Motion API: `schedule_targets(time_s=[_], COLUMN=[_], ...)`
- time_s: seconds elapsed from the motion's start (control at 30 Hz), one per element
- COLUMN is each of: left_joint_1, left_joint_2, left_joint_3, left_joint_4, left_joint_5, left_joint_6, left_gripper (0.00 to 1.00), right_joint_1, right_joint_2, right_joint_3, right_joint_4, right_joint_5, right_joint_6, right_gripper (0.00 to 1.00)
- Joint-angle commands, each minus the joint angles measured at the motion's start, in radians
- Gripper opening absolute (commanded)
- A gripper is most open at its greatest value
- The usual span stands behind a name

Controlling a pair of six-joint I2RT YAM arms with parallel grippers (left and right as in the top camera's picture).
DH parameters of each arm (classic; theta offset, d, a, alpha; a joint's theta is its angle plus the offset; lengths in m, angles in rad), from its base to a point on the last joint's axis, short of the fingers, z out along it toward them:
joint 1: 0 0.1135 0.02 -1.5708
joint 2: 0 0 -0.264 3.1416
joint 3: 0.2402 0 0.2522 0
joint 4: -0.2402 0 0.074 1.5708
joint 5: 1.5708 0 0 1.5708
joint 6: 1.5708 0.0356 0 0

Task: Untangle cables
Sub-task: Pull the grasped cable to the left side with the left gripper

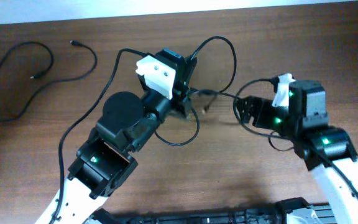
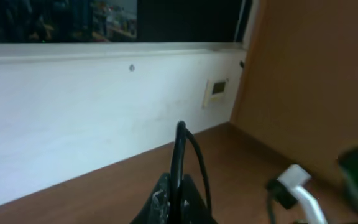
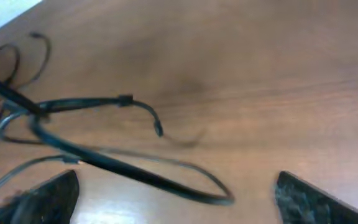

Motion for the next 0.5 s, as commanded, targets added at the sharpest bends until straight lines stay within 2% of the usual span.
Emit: schedule_targets(time_s=[0.0,0.03,0.07,0.1,0.13,0.17,0.23,0.27,0.3,0.33,0.37,0.4,0.43,0.47], left_joint_1=[0.002,0.002,0.002,0.002,0.002,0.003,0.003,0.003,0.003,0.003,0.003,0.003,0.003,0.003], left_joint_2=[-0.031,-0.049,-0.066,-0.087,-0.105,-0.127,-0.192,-0.229,-0.281,-0.333,-0.364,-0.377,-0.374,-0.360], left_joint_3=[0.011,0.011,0.011,0.011,0.011,0.011,0.011,0.011,0.011,0.011,0.011,0.011,0.010,0.009], left_joint_4=[0.050,0.068,0.070,0.069,0.063,0.046,0.018,0.016,0.002,-0.029,-0.060,-0.090,-0.114,-0.132], left_joint_5=[0.034,0.034,0.034,0.034,0.029,-0.016,-0.404,-0.558,-0.646,-0.684,-0.687,-0.674,-0.651,-0.652], left_joint_6=[0.019,0.019,0.019,0.019,0.035,0.089,0.090,0.090,0.090,0.090,0.090,0.082,0.082,0.083], left_gripper=[0.00,0.00,0.00,0.00,0.00,0.00,0.00,0.00,0.00,0.00,0.00,0.00,0.00,0.00], right_joint_1=[-0.003,-0.003,-0.003,-0.003,-0.003,-0.007,-0.063,-0.113,-0.211,-0.312,-0.351,-0.378,-0.372,-0.354], right_joint_2=[0.134,0.189,0.247,0.315,0.364,0.392,0.395,0.395,0.395,0.396,0.396,0.396,0.396,0.396], right_joint_3=[0.009,0.009,0.009,0.009,0.010,0.010,0.010,0.010,0.010,0.010,0.010,0.010,0.010,0.010], right_joint_4=[0.086,0.132,0.207,0.311,0.372,0.366,0.266,0.222,0.178,0.167,0.167,0.168,0.168,0.159], right_joint_5=[-0.129,-0.184,-0.180,-0.180,-0.180,-0.165,0.017,0.114,0.150,0.111,0.020,-0.127,-0.219,-0.225], right_joint_6=[-0.154,-0.279,-0.341,-0.346,-0.345,-0.312,-0.262,-0.226,-0.212,-0.200,-0.202,-0.221,-0.279,-0.296], right_gripper=[0.79,0.80,0.80,0.70,0.24,0.04,0.04,0.04,0.04,0.04,0.04,0.10,0.24,0.38])
